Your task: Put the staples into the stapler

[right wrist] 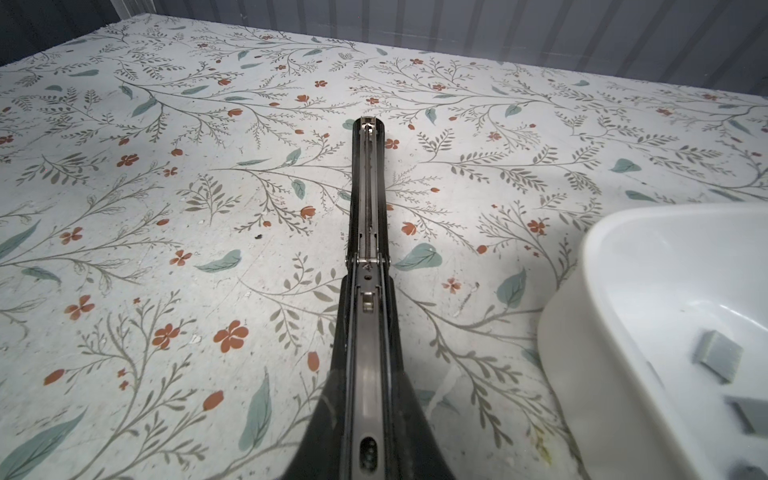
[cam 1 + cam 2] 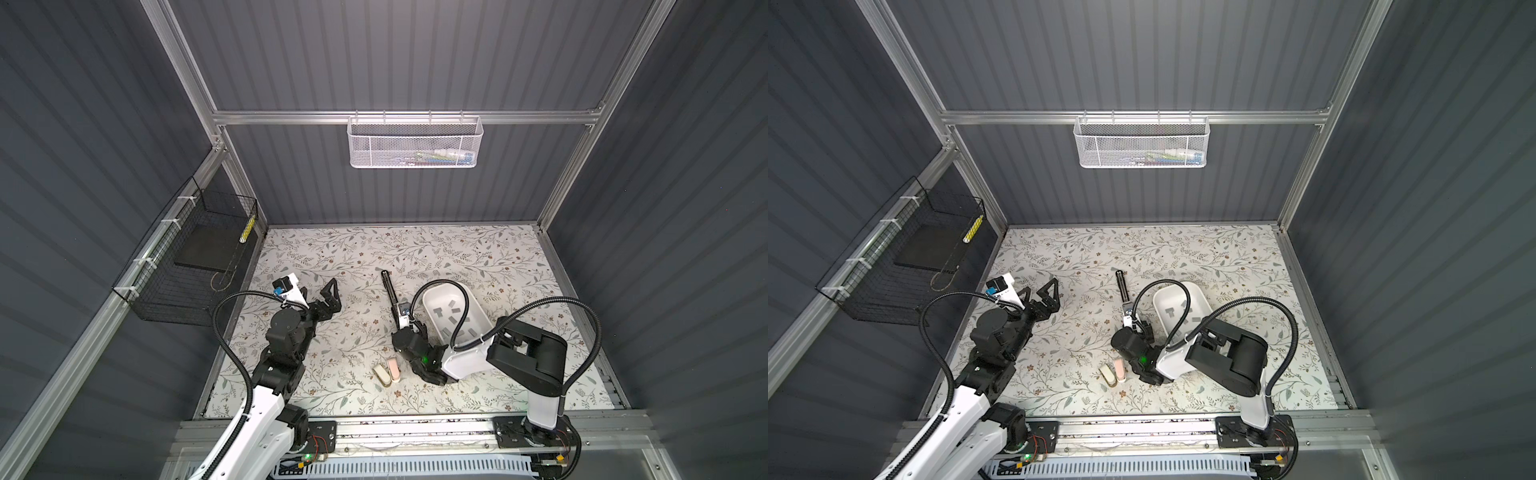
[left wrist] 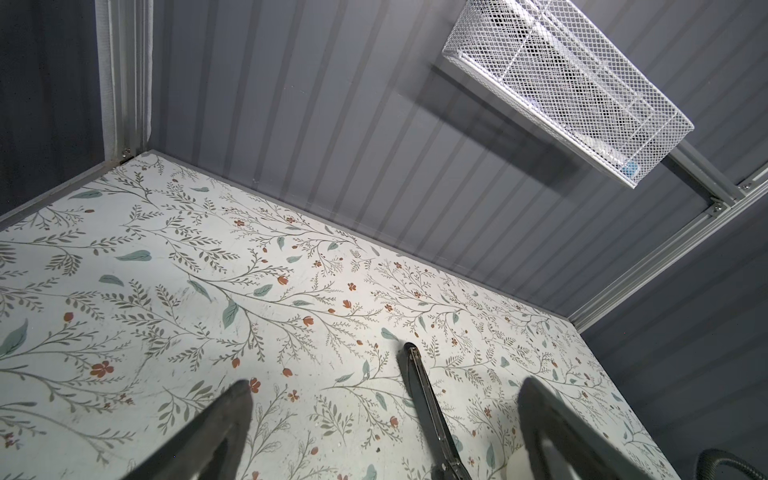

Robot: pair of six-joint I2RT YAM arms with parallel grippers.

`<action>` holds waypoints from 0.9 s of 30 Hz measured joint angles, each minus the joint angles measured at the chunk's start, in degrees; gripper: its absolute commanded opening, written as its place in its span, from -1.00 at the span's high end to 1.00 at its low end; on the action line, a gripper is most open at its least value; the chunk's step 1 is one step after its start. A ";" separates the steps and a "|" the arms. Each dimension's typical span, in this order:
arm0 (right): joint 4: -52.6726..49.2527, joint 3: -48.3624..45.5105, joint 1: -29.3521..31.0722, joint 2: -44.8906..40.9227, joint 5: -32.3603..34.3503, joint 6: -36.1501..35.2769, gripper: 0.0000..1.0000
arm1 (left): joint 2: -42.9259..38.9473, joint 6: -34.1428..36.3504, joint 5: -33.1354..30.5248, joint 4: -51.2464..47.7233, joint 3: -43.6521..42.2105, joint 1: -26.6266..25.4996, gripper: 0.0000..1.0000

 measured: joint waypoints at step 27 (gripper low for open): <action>4.09 -0.04 -0.04 0.00 3.67 -1.92 0.14 | -0.02 0.02 -0.85 -0.68 -0.02 0.00 -0.99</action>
